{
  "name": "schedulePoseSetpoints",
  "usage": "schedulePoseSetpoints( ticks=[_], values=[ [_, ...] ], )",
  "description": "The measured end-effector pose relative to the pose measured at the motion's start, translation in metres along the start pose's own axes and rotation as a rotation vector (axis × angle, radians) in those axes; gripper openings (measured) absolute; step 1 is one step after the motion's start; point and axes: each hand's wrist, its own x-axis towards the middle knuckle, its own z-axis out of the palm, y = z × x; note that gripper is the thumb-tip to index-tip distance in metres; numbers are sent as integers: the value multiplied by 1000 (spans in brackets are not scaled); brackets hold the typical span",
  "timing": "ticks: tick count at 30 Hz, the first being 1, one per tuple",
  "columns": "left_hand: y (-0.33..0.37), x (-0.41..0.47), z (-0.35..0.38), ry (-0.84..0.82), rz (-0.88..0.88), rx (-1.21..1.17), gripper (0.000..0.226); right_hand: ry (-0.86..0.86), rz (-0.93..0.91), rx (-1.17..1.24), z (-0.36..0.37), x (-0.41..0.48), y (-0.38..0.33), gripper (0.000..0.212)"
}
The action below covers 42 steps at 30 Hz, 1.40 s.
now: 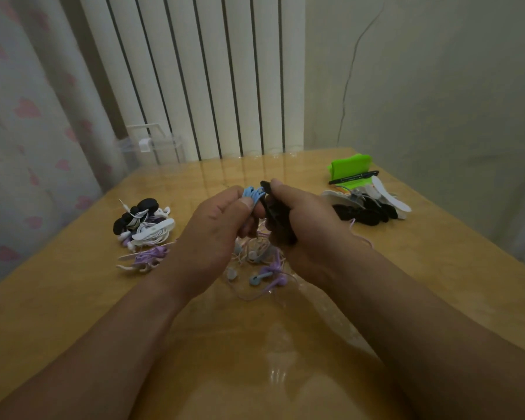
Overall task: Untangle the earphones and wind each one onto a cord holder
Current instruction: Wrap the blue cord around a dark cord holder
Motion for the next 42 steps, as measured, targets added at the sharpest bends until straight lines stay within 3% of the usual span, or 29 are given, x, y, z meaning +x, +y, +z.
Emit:
schedulePoseSetpoints(
  ticks=[3,10,12,17,19,28,31,36,40,42],
  values=[
    [-1,0,8,58,57,108,31,-10,-24,-40,-3,5,1,32],
    [-4,-1,5,-1,135,271,27,-115,-209,-568,-21,6,-14,39],
    [-4,-1,5,15,153,269,25,-96,-237,-595,-21,6,-13,37],
    [-2,0,15,82,171,242,26,-57,-101,73,-3,8,-2,33],
    [-4,0,19,73,169,204,22,-56,-41,226,1,8,-1,32],
    [-5,-2,33,24,-23,315,28,49,184,357,3,6,0,44],
    [-3,-2,29,56,8,190,24,-8,84,317,-1,3,-2,37],
    [-6,0,18,118,-128,-288,25,-123,-126,180,3,6,-2,30],
    [-4,4,8,169,-237,-510,19,-326,-255,-174,-8,10,-1,47],
    [-1,2,5,164,-275,-557,20,-373,-315,-359,-14,10,-2,46]
  ],
)
